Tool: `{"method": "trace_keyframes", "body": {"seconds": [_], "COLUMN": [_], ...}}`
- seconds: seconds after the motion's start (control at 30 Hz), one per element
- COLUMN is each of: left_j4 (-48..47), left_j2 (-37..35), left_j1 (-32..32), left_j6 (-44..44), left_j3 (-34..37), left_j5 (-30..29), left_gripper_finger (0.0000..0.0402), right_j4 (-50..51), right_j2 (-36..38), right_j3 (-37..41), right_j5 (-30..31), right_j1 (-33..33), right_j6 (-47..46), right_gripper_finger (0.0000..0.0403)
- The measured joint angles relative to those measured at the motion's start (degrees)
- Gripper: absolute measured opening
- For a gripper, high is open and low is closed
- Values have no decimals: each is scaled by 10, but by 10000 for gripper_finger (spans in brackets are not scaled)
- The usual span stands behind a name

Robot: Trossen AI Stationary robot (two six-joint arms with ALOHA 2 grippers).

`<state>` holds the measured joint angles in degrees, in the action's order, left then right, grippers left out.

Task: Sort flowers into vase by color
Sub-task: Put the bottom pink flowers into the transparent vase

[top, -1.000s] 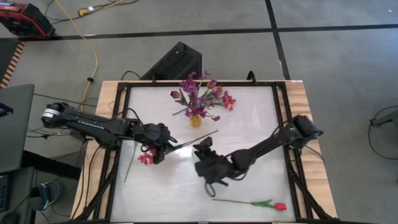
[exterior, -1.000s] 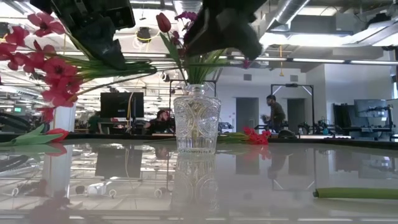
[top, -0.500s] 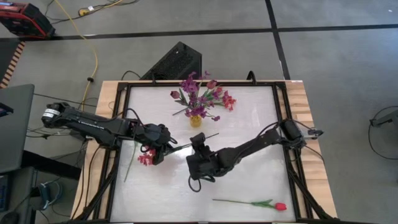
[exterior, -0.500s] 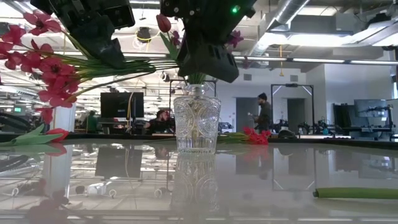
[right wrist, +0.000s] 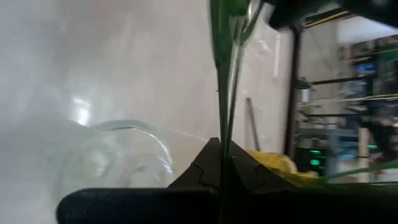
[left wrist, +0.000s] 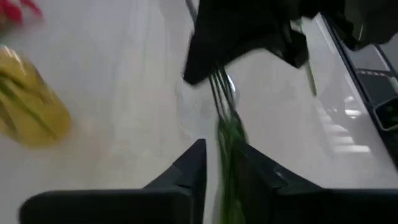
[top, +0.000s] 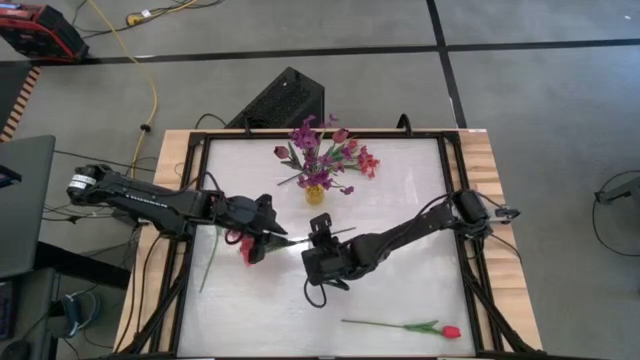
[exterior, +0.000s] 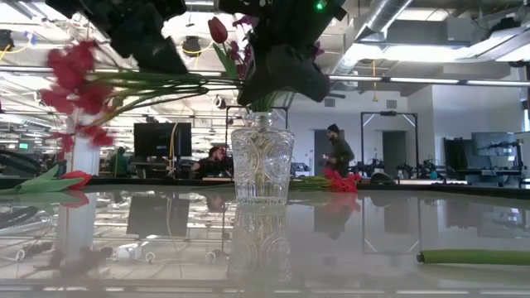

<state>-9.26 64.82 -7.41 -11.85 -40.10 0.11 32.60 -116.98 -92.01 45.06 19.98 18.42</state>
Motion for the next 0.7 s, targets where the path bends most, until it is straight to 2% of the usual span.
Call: {"method": "trace_keyframes", "body": {"seconds": [0.17,0.27,0.37,0.47,0.57,0.7], "left_j4": [52,69,69,119,186,264], "left_j2": [-5,-24,-45,-58,-59,-56], "left_j1": [0,0,1,6,12,21], "left_j6": [58,100,155,185,192,198], "left_j3": [0,0,1,25,58,103], "left_j5": [-11,-45,-85,-71,-40,-49], "left_gripper_finger": [113,137,153,159,160,158], "right_j4": [5,2,2,-21,-99,-242], "right_j2": [3,5,12,39,87,166], "right_j3": [0,0,5,24,80,184], "right_j5": [-41,-98,-125,-173,-228,-274], "right_j1": [-3,-4,-6,-12,-24,-37], "right_j6": [-9,-20,-26,-21,-19,-18], "right_gripper_finger": [24,24,24,24,24,24]}}
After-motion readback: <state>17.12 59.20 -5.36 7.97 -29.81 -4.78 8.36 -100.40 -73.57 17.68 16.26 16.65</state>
